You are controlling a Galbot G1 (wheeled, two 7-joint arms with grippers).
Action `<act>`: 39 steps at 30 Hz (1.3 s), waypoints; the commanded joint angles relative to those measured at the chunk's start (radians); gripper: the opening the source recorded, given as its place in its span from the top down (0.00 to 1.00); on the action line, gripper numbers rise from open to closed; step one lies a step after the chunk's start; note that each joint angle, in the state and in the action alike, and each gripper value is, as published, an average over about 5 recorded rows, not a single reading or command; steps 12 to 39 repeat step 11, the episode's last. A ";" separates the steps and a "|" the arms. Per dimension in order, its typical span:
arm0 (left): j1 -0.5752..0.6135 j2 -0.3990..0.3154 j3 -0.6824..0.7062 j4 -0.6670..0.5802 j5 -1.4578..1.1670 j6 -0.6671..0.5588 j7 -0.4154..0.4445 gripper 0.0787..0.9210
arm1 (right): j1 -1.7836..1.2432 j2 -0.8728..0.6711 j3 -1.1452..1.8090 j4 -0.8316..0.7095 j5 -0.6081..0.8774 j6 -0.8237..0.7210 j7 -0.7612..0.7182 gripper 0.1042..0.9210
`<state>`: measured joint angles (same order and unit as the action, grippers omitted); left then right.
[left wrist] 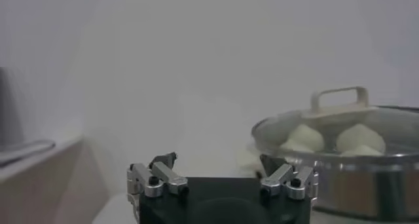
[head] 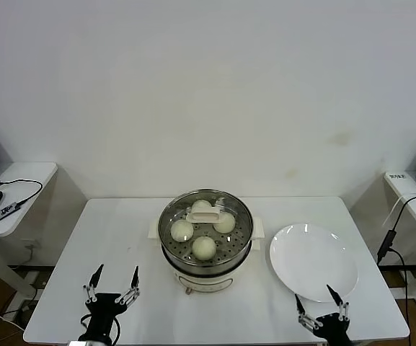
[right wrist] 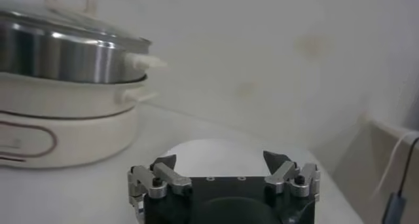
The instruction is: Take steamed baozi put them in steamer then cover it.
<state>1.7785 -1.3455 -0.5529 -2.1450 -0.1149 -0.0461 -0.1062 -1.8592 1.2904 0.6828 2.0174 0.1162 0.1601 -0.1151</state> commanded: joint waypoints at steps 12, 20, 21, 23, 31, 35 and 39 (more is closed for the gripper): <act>0.034 -0.011 -0.007 0.043 -0.108 0.039 0.003 0.12 | -0.059 -0.029 -0.087 0.048 -0.014 -0.003 0.057 0.12; 0.034 -0.011 -0.007 0.043 -0.108 0.039 0.003 0.12 | -0.059 -0.029 -0.087 0.048 -0.014 -0.003 0.057 0.12; 0.034 -0.011 -0.007 0.043 -0.108 0.039 0.003 0.12 | -0.059 -0.029 -0.087 0.048 -0.014 -0.003 0.057 0.12; 0.034 -0.011 -0.007 0.043 -0.108 0.039 0.003 0.12 | -0.059 -0.029 -0.087 0.048 -0.014 -0.003 0.057 0.12; 0.034 -0.011 -0.007 0.043 -0.108 0.039 0.003 0.12 | -0.059 -0.029 -0.087 0.048 -0.014 -0.003 0.057 0.12; 0.034 -0.011 -0.007 0.043 -0.108 0.039 0.003 0.12 | -0.059 -0.029 -0.087 0.048 -0.014 -0.003 0.057 0.12; 0.034 -0.011 -0.007 0.043 -0.108 0.039 0.003 0.12 | -0.059 -0.029 -0.087 0.048 -0.014 -0.003 0.057 0.12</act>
